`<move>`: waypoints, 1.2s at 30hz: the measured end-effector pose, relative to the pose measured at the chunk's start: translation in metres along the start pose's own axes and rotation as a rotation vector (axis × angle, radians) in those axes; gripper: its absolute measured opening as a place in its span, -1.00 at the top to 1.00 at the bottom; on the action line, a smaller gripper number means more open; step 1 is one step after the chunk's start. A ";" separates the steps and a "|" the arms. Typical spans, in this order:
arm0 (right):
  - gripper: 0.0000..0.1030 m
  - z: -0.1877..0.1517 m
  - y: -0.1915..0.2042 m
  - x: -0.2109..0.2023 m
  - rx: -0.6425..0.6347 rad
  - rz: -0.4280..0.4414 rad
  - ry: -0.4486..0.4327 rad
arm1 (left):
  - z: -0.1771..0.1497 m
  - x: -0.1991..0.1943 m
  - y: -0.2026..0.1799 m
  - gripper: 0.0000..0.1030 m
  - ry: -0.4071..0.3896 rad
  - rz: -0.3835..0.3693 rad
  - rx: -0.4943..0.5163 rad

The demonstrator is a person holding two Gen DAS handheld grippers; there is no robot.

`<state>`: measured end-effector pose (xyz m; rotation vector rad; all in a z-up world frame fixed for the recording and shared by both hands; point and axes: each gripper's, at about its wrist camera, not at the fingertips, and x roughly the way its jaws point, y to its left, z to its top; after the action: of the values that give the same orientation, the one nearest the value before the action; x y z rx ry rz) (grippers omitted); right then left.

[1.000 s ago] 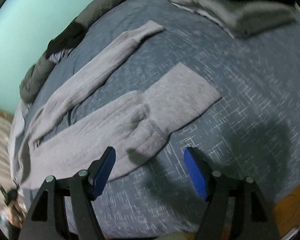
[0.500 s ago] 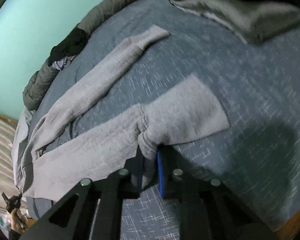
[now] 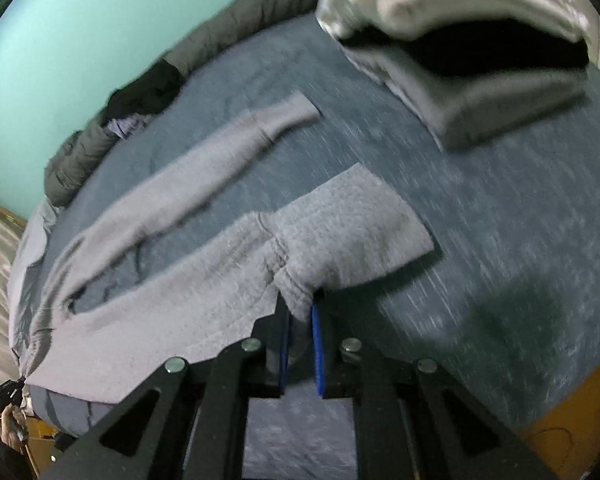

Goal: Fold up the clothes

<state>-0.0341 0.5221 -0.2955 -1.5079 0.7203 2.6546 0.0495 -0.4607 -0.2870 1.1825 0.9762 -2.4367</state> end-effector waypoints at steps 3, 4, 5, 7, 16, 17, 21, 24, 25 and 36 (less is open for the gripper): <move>0.83 -0.008 -0.008 0.009 0.013 -0.020 0.014 | -0.008 0.004 0.007 0.94 0.008 -0.010 -0.017; 0.83 -0.009 -0.009 0.008 0.013 -0.018 0.004 | -0.011 0.005 0.009 0.94 0.011 -0.014 -0.023; 0.83 -0.009 -0.008 0.006 0.008 -0.012 -0.004 | -0.013 0.006 0.011 0.94 0.013 -0.018 -0.029; 0.83 -0.009 -0.006 0.004 -0.008 -0.013 -0.005 | -0.019 0.009 0.016 0.93 0.017 -0.026 -0.041; 0.28 -0.010 -0.009 0.001 0.079 0.045 -0.018 | -0.025 0.011 0.025 0.44 -0.002 -0.022 -0.040; 0.22 -0.010 -0.009 0.000 0.083 0.057 -0.026 | -0.025 0.009 0.027 0.28 -0.013 -0.018 -0.042; 0.19 -0.010 -0.009 0.001 0.099 0.078 -0.027 | -0.023 0.017 0.024 0.15 -0.008 -0.037 -0.024; 0.19 -0.012 -0.008 0.005 0.094 0.074 -0.018 | -0.019 0.030 0.019 0.16 0.007 -0.046 -0.015; 0.20 -0.014 -0.008 0.006 0.092 0.073 -0.018 | -0.019 0.034 0.018 0.17 0.013 -0.043 -0.013; 0.95 -0.016 -0.013 -0.004 0.048 -0.015 -0.058 | -0.012 0.039 0.008 0.88 0.023 0.025 0.031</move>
<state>-0.0164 0.5284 -0.3045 -1.4125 0.7602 2.6379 0.0361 -0.4565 -0.3267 1.2276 0.9270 -2.4330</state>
